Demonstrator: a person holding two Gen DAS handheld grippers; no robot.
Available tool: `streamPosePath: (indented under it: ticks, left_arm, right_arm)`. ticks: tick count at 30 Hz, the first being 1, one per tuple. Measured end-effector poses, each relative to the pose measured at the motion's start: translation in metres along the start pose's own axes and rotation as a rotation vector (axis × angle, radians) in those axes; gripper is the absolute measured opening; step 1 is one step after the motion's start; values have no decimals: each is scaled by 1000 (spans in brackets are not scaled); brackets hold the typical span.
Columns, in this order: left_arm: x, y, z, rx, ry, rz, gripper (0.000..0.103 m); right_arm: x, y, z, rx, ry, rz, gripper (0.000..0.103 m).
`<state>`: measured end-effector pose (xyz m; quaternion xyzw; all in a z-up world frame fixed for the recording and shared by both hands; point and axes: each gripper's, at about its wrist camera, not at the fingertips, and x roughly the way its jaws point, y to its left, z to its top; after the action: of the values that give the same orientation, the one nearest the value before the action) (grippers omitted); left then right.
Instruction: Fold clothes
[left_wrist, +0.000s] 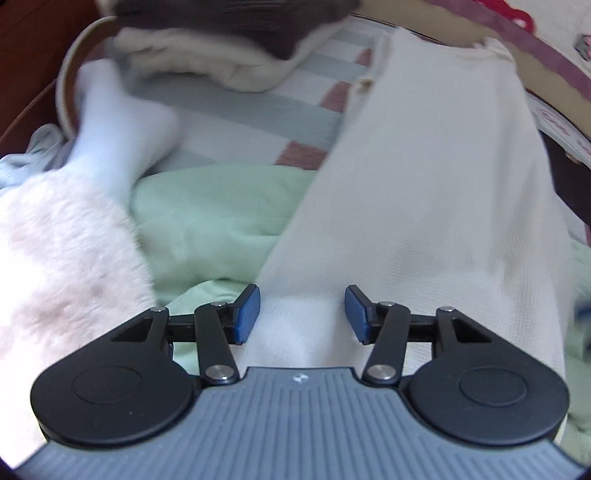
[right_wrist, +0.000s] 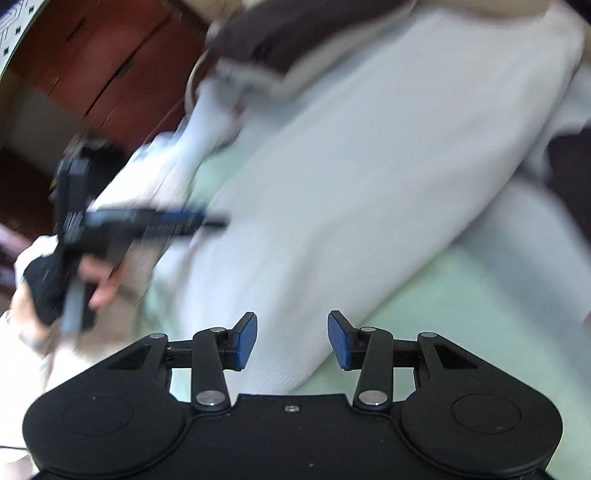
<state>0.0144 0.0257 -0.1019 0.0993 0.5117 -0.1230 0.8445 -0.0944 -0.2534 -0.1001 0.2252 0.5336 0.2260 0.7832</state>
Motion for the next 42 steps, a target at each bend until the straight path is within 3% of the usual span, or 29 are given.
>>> streamPosePath:
  ticks: [3,6,8,11,15,20,21,23,24,28,30,33,37,40,42]
  left_arm:
    - [-3,2,-2,4,-3,40,51]
    - [3,12,1,-71,0,-18,51]
    - [10,23,3,-149,12,-57,51]
    - [12,39,1,-259,14,-114,52]
    - [14,52,-8,-351,16,-158,52]
    - [17,56,-12,-404,22,-173,52]
    - [18,55,-11,-398,22,-169,52]
    - [16,53,-10,-381,19,-161,52]
    - [13,53,-10,-376,17,-161,52]
    - [0,52,-8,-349,2,-166,51]
    - [-22,48,-5,-288,-59,-186,52]
    - [-63,33,-7,-130,-181,-279,52]
    - [-97,13,-26,87,-243,-442,57]
    - [-104,-8,-37,239,-218,-473,59]
    - [-104,-26,-46,348,-177,-452,61]
  right_arm:
    - [9,31,-19,-142,10,-6,50]
    - [26,92,-46,-620,-14,-89,53]
    - [45,118,-66,-840,-4,-127,56]
    - [77,135,-90,-1046,45,-178,59]
    - [98,136,-124,-1323,36,-315,62]
    - [111,131,-143,-1528,11,-460,63]
    - [109,129,-142,-1539,1,-483,61]
    - [104,127,-139,-1557,-28,-521,15]
    - [98,128,-132,-1528,-43,-513,5]
    - [68,136,-80,-1233,-110,-429,5]
    - [50,129,-45,-1028,-135,-358,5]
    - [33,109,-7,-801,-145,-264,5]
    - [29,82,28,-601,-131,-169,5]
    - [32,68,37,-526,-125,-117,5]
    - [33,62,40,-506,-119,-111,5]
